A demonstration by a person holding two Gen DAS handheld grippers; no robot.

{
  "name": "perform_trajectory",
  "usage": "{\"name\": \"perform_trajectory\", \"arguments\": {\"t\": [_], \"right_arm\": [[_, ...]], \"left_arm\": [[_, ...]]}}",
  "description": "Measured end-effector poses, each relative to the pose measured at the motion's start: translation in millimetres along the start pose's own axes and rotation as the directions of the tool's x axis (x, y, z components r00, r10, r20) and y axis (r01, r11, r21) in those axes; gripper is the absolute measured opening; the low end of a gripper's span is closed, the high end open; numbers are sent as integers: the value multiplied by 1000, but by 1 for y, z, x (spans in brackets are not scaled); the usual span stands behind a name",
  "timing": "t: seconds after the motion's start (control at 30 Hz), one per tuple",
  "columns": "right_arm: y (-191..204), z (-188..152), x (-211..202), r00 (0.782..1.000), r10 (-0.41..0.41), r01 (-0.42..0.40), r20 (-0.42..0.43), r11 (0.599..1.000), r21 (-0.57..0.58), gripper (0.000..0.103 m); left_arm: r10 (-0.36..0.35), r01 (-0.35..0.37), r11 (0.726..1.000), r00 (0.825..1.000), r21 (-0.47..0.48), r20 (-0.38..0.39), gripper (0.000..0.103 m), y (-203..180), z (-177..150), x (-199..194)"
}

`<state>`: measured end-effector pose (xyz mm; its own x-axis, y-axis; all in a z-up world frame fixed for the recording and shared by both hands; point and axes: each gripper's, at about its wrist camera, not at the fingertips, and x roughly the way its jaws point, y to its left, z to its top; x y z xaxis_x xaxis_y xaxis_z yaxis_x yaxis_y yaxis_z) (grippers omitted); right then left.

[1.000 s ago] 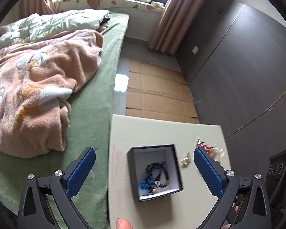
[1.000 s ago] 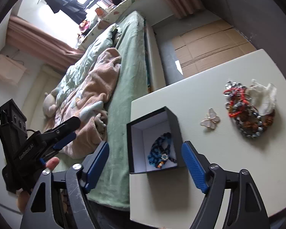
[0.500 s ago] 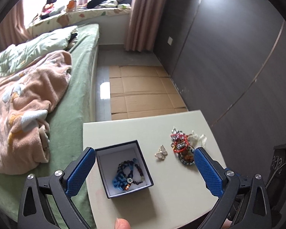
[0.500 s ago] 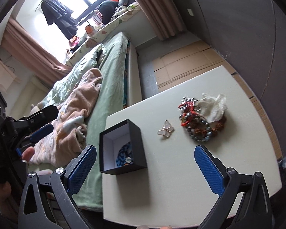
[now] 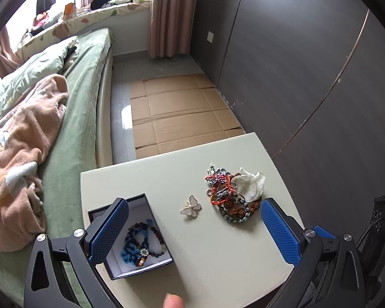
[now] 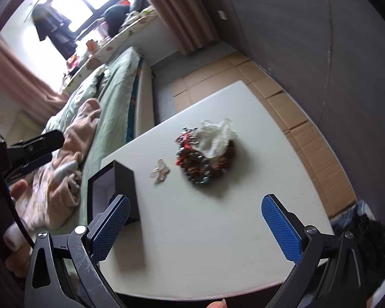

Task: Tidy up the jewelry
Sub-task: 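Grasp the white butterfly brooch beside the pile with the left tool, then place the butterfly brooch into the black box with the left tool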

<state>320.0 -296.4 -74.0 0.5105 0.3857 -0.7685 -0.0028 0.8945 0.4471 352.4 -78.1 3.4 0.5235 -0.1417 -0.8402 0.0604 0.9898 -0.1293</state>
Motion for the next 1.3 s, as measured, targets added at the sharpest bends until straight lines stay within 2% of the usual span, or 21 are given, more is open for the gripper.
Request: {"name": "perform_trajectory", "arguments": {"t": [0.13, 0.2, 0.27, 0.33, 0.37, 0.4, 0.47, 0.53, 0.67, 0.9, 1.03, 1.1, 1.13, 1.23, 1.3], "right_arm": [[-29, 11, -2, 1000, 13, -15, 21, 995, 103, 103], [-41, 14, -3, 999, 15, -19, 30, 989, 144, 103], [-52, 17, -1, 999, 11, -16, 31, 985, 173, 102], [-59, 18, 2, 1000, 7, -13, 27, 981, 195, 100], [-63, 17, 4, 1000, 9, -13, 22, 978, 206, 95], [-65, 17, 7, 1000, 13, -16, 14, 976, 215, 87], [-69, 16, 14, 1000, 18, -16, -6, 972, 233, 80], [-72, 14, 18, 1000, 14, -10, -14, 970, 242, 80], [-75, 13, 29, 999, 22, -11, -38, 966, 259, 72], [-79, 13, 39, 998, 13, 3, -62, 964, 266, 71], [-79, 12, 43, 997, 18, 1, -70, 963, 269, 71], [-78, 12, 46, 997, 22, -1, -76, 964, 268, 71], [-77, 11, 47, 997, 24, -2, -79, 964, 266, 71], [-71, 9, 52, 996, 27, -3, -90, 967, 257, 71], [-66, 8, 55, 995, 28, -3, -98, 969, 247, 71]], "left_arm": [[-1, 2, 1000, 999, 22, -54, 100, -5, 0, 26], [-5, 8, 1000, 997, 31, -80, 87, -6, -2, 39], [20, -15, 999, 992, 41, -124, 66, -5, -4, 57], [28, -23, 999, 984, 30, -176, 54, 1, -6, 76], [26, -23, 1000, 980, 19, -197, 46, 4, -6, 84], [21, -19, 1000, 977, 8, -213, 44, 6, -7, 91], [27, -26, 1000, 973, 10, -229, 44, 8, -9, 102], [34, -30, 999, 968, 19, -250, 43, 7, -9, 112], [46, -36, 999, 955, 40, -291, 41, 4, -10, 131], [61, -43, 997, 934, 59, -352, 36, 3, -12, 161], [82, -55, 995, 933, 86, -351, 33, -2, -12, 166], [60, -34, 997, 921, 73, -385, 25, -4, -16, 173], [54, -32, 998, 922, 62, -382, 22, -4, -18, 174], [63, -37, 997, 922, 74, -381, 21, -7, -18, 171], [54, -38, 998, 928, 52, -369, 14, -6, -17, 165]]}}
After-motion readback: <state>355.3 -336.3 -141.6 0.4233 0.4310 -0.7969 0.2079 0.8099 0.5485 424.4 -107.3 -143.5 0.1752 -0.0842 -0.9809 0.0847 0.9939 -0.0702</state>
